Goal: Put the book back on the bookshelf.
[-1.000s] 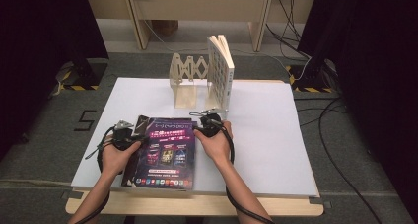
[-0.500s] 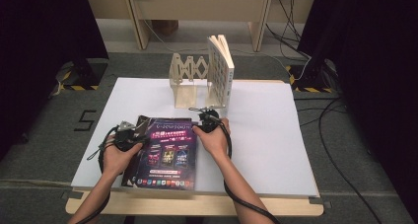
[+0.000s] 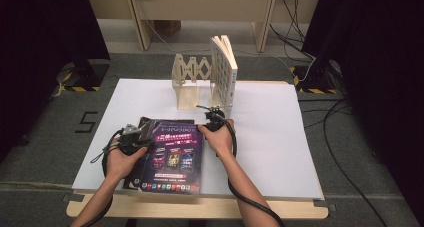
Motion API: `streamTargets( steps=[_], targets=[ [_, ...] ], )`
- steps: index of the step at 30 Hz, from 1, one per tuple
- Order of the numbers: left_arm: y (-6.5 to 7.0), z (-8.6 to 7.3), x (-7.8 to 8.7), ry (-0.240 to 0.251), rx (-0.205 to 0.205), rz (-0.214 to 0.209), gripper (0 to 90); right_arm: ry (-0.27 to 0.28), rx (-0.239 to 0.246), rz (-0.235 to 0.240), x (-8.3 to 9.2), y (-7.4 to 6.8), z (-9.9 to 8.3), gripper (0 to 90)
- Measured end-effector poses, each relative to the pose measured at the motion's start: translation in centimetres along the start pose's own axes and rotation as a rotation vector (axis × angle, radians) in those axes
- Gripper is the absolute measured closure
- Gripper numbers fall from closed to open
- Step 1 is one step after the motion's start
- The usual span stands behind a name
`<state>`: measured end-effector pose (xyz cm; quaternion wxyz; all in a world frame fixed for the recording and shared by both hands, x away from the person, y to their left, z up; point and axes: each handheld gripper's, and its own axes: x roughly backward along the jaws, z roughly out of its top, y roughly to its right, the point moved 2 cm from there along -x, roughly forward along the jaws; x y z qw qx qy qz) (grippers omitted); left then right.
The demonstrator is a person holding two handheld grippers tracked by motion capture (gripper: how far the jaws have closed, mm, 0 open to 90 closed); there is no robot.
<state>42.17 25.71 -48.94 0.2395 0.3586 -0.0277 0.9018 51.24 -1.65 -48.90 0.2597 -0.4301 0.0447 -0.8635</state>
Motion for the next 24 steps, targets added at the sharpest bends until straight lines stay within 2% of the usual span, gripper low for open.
streamTargets(
  steps=[10,17,20,21,24],
  targets=[
    [0.2,0.0,0.0,-0.005,-0.018,0.006,71.5,-0.013,-0.031,0.031,-0.5,-0.1,0.1,51.6],
    [0.2,0.0,0.0,-0.006,-0.023,0.007,71.5,-0.017,-0.081,0.064,-1.0,0.1,0.2,49.0],
    [0.3,0.0,-0.1,-0.007,-0.028,0.013,71.5,-0.015,-0.083,0.073,-1.1,0.2,0.2,49.0],
    [0.4,0.1,-0.1,-0.01,-0.042,0.021,71.5,-0.015,-0.087,0.073,-1.1,0.2,0.2,49.1],
    [0.5,0.1,-0.1,-0.019,-0.053,0.034,71.4,-0.008,-0.065,0.053,-0.9,0.0,0.3,52.5]
  ],
)
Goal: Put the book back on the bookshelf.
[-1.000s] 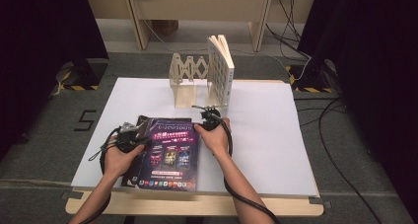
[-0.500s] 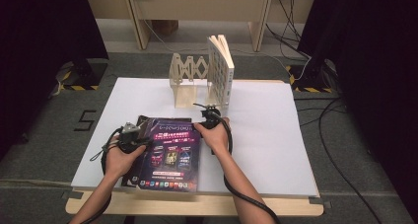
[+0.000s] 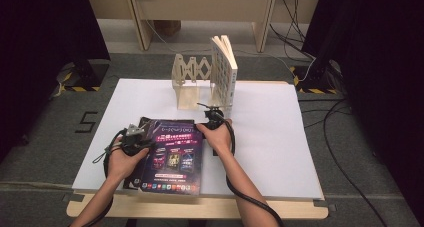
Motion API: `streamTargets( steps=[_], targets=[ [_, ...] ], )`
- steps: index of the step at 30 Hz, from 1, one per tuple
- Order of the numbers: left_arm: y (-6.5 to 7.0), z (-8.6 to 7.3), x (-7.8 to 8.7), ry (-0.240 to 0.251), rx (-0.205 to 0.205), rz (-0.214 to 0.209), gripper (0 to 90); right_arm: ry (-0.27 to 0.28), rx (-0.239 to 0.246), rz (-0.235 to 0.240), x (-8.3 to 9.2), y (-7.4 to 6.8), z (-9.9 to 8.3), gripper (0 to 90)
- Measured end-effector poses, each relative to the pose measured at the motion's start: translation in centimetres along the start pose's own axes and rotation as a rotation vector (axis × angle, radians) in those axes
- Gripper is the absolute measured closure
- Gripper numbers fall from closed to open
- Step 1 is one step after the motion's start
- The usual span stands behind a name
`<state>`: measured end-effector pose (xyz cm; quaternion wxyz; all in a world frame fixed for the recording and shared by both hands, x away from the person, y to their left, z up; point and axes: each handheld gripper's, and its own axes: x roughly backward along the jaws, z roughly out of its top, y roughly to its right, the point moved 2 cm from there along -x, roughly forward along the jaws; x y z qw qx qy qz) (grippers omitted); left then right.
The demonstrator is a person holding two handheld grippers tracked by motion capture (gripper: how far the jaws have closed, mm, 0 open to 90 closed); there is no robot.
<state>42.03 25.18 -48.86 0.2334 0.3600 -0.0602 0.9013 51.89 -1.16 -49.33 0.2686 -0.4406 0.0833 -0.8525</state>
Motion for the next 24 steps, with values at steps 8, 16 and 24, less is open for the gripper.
streamTargets(
  steps=[8,16,24],
  targets=[
    [0.3,-0.1,0.0,0.006,-0.004,0.018,71.8,0.022,0.01,0.0,1.3,-0.5,0.3,56.6],
    [0.8,-0.1,-0.1,0.009,-0.029,0.039,72.7,-0.042,-0.006,0.004,1.5,0.2,-0.2,55.1],
    [0.8,-0.2,-0.1,0.013,-0.025,0.038,72.8,-0.067,-0.043,0.036,1.4,0.7,-0.7,52.7]
  ],
)
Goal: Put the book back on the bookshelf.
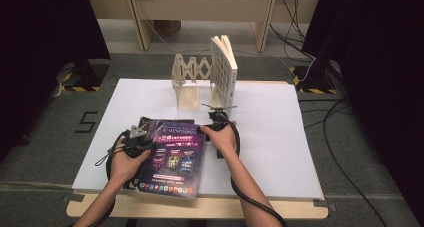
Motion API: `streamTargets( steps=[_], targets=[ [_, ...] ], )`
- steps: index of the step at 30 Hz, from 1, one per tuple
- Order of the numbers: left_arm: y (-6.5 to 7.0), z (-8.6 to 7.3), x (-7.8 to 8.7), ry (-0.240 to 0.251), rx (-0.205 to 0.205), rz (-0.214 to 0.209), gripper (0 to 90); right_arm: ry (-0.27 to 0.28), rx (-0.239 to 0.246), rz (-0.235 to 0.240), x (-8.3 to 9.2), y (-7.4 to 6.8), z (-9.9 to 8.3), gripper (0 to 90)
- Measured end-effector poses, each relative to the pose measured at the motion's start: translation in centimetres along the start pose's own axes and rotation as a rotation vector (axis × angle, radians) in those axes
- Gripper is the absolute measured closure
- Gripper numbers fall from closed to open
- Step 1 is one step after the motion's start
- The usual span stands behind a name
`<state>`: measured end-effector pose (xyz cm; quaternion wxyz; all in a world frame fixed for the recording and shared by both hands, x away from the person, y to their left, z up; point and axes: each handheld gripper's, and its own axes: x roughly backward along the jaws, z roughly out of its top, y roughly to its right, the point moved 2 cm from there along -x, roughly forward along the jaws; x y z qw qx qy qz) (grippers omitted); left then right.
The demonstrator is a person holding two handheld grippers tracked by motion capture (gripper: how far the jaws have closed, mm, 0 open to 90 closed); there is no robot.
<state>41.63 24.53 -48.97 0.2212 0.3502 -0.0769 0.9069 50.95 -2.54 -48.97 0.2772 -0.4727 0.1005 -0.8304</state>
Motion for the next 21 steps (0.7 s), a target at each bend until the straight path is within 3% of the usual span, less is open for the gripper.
streamTargets(
  steps=[5,9,14,21],
  targets=[
    [0.0,0.0,0.0,-0.002,-0.002,0.002,72.8,-0.015,-0.049,0.031,-0.3,0.1,-0.3,50.4],
    [0.0,0.0,0.0,-0.001,-0.003,0.003,72.9,-0.012,-0.052,0.03,-0.2,0.0,-0.4,52.1],
    [0.0,0.0,0.0,-0.003,-0.007,0.007,72.9,0.012,-0.006,0.005,0.7,-0.8,0.0,56.8],
    [0.0,0.0,0.1,-0.005,-0.014,0.013,73.2,0.064,0.051,0.009,2.2,-2.1,0.5,65.2]
  ],
)
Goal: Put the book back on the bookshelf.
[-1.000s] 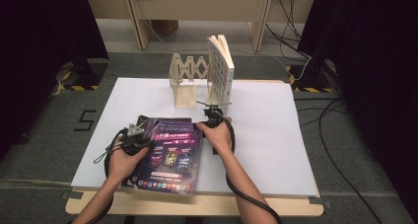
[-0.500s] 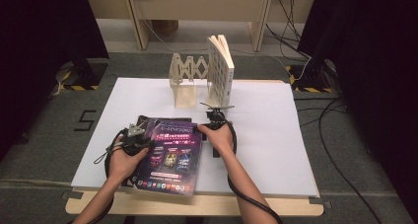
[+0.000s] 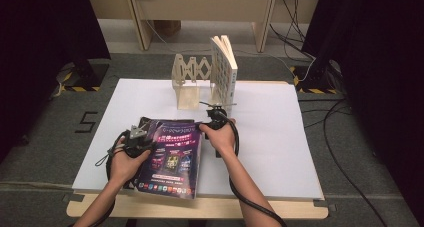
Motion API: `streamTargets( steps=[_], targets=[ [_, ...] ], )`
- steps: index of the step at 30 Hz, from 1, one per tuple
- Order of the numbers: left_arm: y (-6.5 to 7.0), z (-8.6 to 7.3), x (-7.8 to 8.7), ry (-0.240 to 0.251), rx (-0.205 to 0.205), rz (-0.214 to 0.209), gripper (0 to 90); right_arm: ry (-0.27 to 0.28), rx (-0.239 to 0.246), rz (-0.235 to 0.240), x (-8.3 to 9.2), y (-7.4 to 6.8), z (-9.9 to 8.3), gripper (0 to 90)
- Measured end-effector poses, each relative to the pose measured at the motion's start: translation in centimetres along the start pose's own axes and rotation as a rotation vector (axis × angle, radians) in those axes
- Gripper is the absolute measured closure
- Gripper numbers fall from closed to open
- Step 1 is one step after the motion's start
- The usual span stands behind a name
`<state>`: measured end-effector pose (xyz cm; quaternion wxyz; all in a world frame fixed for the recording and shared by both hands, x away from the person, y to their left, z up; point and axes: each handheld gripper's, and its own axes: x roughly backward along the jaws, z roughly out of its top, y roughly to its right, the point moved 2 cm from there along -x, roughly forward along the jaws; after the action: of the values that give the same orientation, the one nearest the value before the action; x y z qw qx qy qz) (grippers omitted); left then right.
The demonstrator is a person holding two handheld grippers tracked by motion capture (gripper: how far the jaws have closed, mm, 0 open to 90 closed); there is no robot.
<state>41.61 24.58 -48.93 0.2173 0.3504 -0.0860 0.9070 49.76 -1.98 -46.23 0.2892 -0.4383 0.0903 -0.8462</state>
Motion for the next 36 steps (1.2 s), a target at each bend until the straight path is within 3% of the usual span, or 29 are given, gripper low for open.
streamTargets(
  steps=[7,17,20,23,30,36],
  targets=[
    [0.0,0.0,0.0,0.001,0.004,0.001,73.3,-0.015,0.005,0.037,-0.2,-0.4,0.0,66.8],
    [0.0,0.0,0.0,0.005,0.009,-0.001,73.3,-0.021,0.032,0.033,-0.3,-0.3,-0.1,66.9],
    [0.0,0.0,0.0,0.006,0.009,-0.001,73.3,-0.019,0.024,0.04,-0.3,-0.2,-0.1,67.5],
    [-0.1,-0.1,0.0,0.005,0.011,-0.003,73.3,-0.018,-0.031,0.1,-0.2,0.0,0.0,72.3],
    [-0.4,-0.3,0.2,0.021,0.017,-0.018,72.6,0.007,-0.053,0.122,0.2,-0.4,0.2,76.8],
    [-0.9,-0.7,0.7,0.078,0.017,0.013,67.0,0.028,-0.074,0.147,0.8,-0.9,0.5,79.0]
  ],
)
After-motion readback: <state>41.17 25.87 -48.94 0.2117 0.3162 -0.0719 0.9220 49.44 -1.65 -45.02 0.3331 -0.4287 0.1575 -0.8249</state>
